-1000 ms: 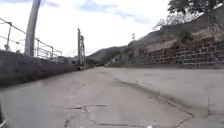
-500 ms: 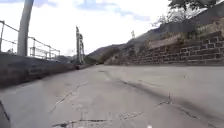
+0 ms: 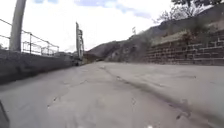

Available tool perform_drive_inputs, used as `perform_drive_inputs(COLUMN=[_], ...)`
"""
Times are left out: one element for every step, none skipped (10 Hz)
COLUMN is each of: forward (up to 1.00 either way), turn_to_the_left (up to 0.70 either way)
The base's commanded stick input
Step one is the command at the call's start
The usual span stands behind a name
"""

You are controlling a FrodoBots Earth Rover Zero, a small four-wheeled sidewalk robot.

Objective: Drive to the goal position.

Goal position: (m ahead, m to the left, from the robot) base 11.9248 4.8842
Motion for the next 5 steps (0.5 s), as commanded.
perform_drive_inputs(forward=[0.70, 0.70, 0.70, 0.70, 0.74], turn_to_the_left=[0.00, 0.00, 0.00, 0.00, 0.00])
